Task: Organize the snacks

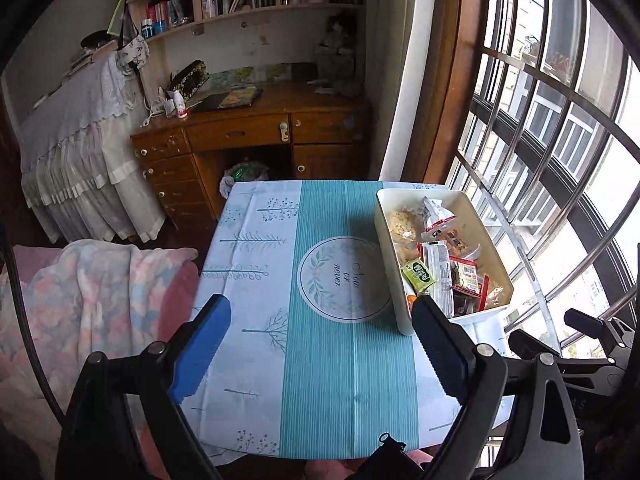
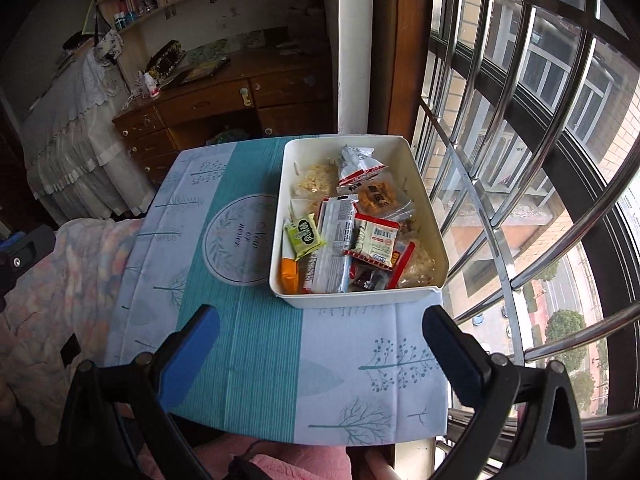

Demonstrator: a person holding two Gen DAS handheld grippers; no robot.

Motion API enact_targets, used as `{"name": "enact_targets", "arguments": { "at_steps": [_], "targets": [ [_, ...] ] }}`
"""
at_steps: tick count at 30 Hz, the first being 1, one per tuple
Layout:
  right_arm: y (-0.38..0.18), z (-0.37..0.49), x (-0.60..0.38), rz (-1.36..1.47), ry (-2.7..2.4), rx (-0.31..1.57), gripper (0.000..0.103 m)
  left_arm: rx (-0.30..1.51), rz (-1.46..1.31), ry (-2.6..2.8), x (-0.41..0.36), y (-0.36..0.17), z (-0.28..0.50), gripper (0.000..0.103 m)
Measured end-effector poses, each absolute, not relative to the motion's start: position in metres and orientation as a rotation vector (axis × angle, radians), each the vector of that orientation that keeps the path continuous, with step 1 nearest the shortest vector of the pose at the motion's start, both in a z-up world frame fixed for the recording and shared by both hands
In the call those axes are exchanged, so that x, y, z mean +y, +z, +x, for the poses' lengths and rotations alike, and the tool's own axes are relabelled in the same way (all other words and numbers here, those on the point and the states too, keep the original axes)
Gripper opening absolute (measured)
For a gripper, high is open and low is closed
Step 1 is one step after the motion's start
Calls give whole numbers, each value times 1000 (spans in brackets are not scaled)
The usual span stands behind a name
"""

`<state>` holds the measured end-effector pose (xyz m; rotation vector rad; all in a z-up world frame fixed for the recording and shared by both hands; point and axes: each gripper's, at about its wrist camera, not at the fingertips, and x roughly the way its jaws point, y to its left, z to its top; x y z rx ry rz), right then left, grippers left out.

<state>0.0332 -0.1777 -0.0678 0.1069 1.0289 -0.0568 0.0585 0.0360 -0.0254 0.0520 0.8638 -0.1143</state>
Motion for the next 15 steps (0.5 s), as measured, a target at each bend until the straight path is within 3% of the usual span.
{"name": "enact_targets", "arguments": {
  "at_steps": [6, 15],
  "targets": [
    [-56, -1, -147, 126, -48, 1002, 102, 886, 52, -103, 39, -33, 40, 102],
    [-53, -33, -148, 142, -93, 971, 103, 902, 104, -51, 15, -38, 18, 102]
  ]
}}
